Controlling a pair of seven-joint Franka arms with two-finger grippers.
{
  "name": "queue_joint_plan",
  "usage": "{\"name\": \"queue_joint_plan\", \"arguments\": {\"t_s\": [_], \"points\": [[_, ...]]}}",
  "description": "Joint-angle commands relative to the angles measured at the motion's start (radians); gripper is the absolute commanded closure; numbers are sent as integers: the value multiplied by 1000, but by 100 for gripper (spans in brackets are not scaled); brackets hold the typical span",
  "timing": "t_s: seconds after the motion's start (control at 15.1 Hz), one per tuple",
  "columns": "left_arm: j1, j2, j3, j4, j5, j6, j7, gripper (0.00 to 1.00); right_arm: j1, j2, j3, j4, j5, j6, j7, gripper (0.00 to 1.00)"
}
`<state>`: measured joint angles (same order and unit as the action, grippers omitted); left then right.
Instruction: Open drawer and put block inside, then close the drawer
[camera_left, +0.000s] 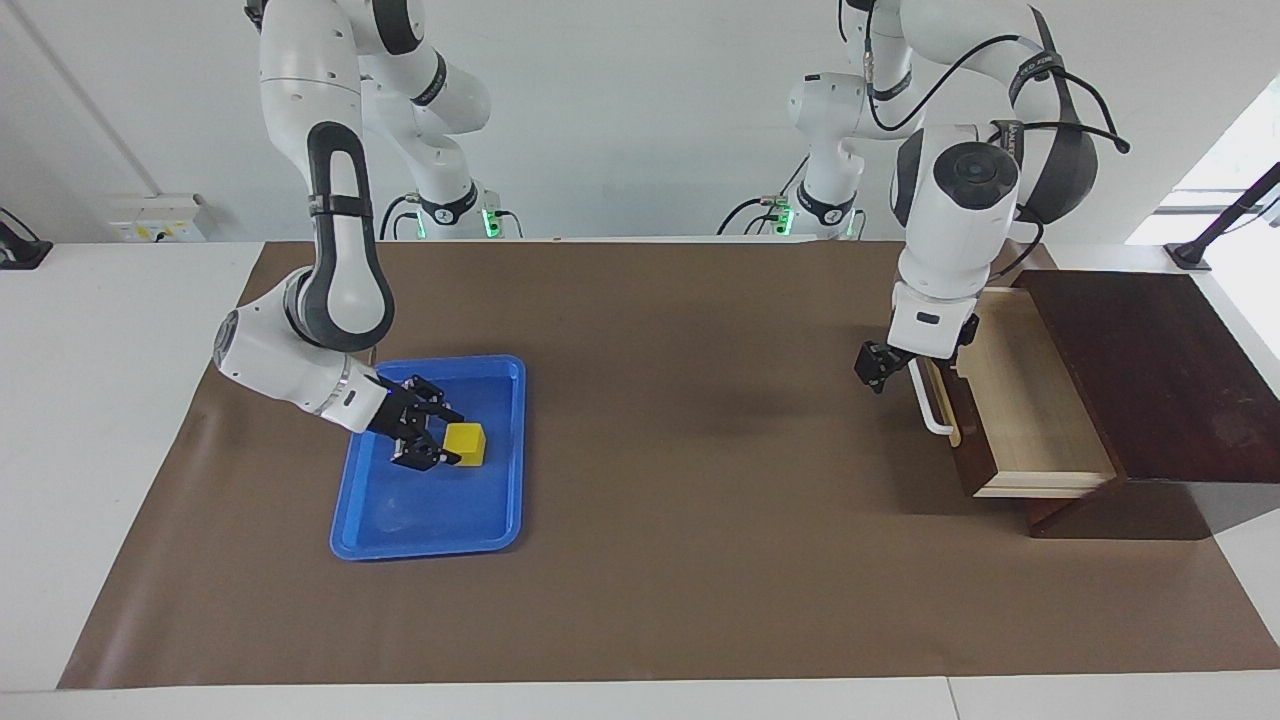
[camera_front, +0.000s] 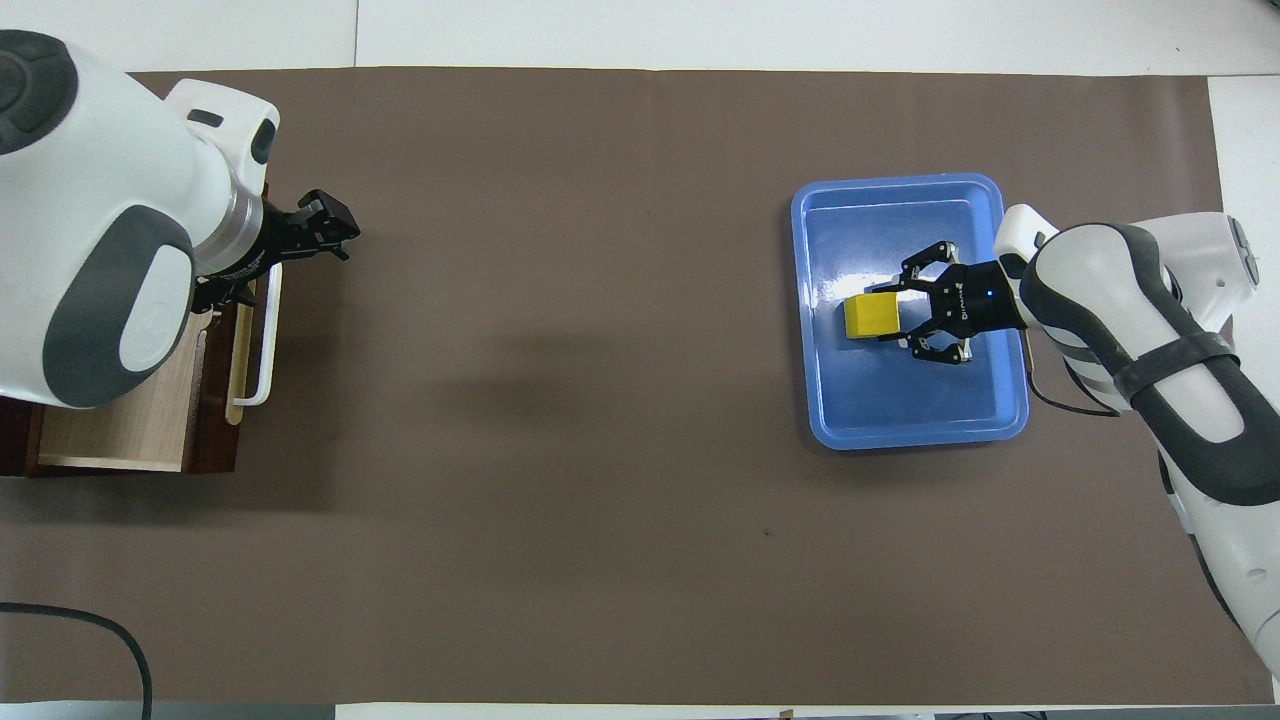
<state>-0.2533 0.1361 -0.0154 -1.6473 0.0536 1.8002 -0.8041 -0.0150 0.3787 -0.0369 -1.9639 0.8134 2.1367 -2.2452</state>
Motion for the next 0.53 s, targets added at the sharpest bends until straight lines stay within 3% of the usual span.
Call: {"name": "queue_joint_plan", "arguments": {"t_s": [0.0,0.46], "points": [[22,-59,9,-17,-89,-24,-214,0,-3,-3,0,-4,35,9,-39,100],[11,-61,9,-28,-90,-1,-689,0,0,-20,-1,65,30,-99,62,100]]}}
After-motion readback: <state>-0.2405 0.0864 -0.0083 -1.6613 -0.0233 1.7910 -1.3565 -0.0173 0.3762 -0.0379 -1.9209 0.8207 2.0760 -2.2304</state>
